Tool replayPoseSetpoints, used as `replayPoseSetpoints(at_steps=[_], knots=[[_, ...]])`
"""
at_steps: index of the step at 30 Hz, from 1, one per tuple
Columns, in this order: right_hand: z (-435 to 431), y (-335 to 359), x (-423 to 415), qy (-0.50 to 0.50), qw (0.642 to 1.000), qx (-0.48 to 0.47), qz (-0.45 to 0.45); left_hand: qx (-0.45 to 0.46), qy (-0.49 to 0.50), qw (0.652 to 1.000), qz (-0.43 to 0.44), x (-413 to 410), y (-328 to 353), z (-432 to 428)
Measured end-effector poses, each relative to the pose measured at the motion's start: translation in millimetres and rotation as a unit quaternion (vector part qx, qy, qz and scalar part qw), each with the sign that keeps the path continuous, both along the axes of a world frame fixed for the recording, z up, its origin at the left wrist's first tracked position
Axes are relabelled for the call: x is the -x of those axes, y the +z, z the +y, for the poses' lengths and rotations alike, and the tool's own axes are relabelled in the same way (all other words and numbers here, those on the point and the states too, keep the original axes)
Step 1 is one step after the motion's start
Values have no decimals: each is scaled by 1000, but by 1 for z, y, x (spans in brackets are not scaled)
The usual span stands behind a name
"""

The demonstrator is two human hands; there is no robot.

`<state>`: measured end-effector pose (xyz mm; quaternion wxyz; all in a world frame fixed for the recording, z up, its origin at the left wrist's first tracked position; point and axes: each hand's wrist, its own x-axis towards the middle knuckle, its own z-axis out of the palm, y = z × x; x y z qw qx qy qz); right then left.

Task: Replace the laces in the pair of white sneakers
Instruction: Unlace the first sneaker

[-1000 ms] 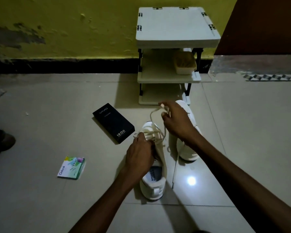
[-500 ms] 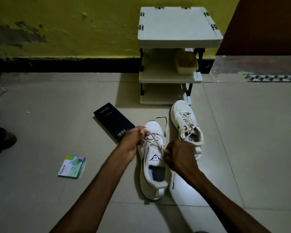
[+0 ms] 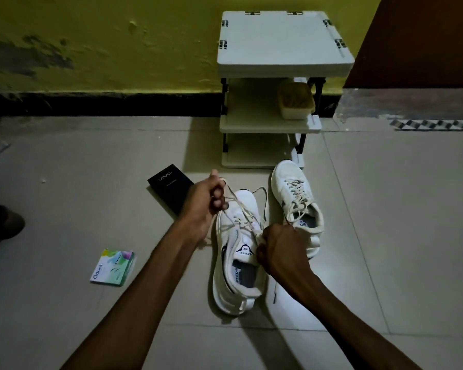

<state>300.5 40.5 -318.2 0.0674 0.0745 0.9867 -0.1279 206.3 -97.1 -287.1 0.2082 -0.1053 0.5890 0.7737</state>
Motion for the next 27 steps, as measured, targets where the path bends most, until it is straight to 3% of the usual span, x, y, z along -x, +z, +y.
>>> replayPoseSetpoints(at_steps=[1, 2, 3, 4, 5, 7, 8, 9, 10, 14, 15, 16, 18, 19, 21, 22, 23, 25, 27], knots=[[-1, 0, 0, -1, 1000, -1, -2, 62, -58, 996, 10, -4, 0, -3], [-1, 0, 0, -2, 1000, 1, -2, 179, -161, 970, 32, -11, 1, -4], [-2, -1, 0, -5, 1000, 12, -1, 276, -270, 920, 75, -19, 4, -4], [-3, -2, 0, -9, 1000, 28, -4, 307, -305, 893, 123, -22, 7, -3], [-4, -2, 1, -11, 999, 43, -7, 272, -276, 907, 162, -21, 12, -1], [-6, -1, 2, -4, 999, 46, -11, 76, -73, 984, 146, -16, 25, -2], [-7, 0, 2, 3, 999, 37, -13, -7, 12, 991, 131, -11, 27, -4], [-8, 1, 2, 8, 999, 30, -13, -27, 45, 990, 128, -7, 27, -6], [-8, 1, 2, 9, 999, 31, -12, -5, 26, 990, 137, -7, 24, -6], [-9, -2, 0, -1, 998, 63, -20, 99, -202, 964, 142, -14, 9, -5], [-8, -2, -1, -3, 997, 68, -23, 190, -258, 932, 166, -13, 7, -5], [-8, -2, -1, -7, 997, 72, -21, 319, -315, 869, 209, -12, 4, -6], [-10, -1, -2, -14, 997, 77, -21, 540, -388, 690, 285, -11, -2, -5], [-11, 0, -2, -17, 996, 79, -21, 597, -400, 633, 287, -13, -5, -4], [-14, 2, -3, -15, 996, 89, -23, 642, -384, 601, 282, -20, -11, 1], [-16, 3, -5, -10, 996, 92, -20, 645, -365, 603, 296, -21, -12, 4], [-18, 5, -6, -6, 996, 89, -18, 626, -329, 633, 315, -19, -13, 6], [-20, 8, -9, 1, 996, 84, -18, 524, -200, 765, 317, -11, -12, 4], [-19, 8, -10, 1, 996, 91, -24, 359, -21, 905, 227, -2, -13, -4]])
